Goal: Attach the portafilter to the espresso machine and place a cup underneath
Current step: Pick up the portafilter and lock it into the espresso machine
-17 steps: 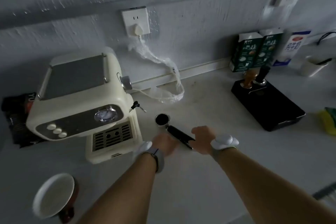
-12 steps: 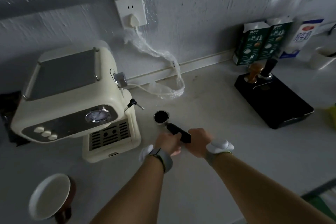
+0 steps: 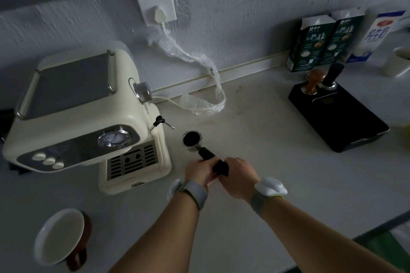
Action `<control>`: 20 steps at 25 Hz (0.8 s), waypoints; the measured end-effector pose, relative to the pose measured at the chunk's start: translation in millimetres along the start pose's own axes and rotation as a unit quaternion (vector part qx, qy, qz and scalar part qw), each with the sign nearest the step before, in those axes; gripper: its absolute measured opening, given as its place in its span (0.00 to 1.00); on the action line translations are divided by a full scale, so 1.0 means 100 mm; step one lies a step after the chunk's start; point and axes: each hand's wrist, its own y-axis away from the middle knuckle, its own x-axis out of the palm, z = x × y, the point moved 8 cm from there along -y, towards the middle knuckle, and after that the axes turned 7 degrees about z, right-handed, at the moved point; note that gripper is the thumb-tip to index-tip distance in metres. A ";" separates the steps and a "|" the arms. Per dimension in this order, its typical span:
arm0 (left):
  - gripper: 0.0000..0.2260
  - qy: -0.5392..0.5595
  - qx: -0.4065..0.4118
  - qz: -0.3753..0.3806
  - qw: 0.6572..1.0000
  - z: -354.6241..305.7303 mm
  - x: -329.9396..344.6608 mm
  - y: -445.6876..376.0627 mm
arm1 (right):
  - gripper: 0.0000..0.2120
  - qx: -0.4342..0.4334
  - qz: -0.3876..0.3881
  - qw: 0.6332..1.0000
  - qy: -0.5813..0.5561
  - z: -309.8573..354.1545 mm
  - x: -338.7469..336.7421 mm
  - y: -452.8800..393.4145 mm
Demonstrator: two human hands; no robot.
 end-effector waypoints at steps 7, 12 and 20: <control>0.11 -0.107 0.031 0.037 0.993 -0.15 -0.41 0.41 | 0.09 -0.041 0.066 0.901 -0.426 0.20 0.42 0.29; 0.05 -0.160 0.068 0.042 0.984 -0.31 -0.85 0.76 | 0.16 0.009 0.128 0.833 -0.539 0.62 0.84 0.44; 0.11 -0.255 0.073 0.059 0.962 -0.45 -1.81 1.17 | 0.20 0.003 0.163 0.794 -0.585 1.46 1.46 0.72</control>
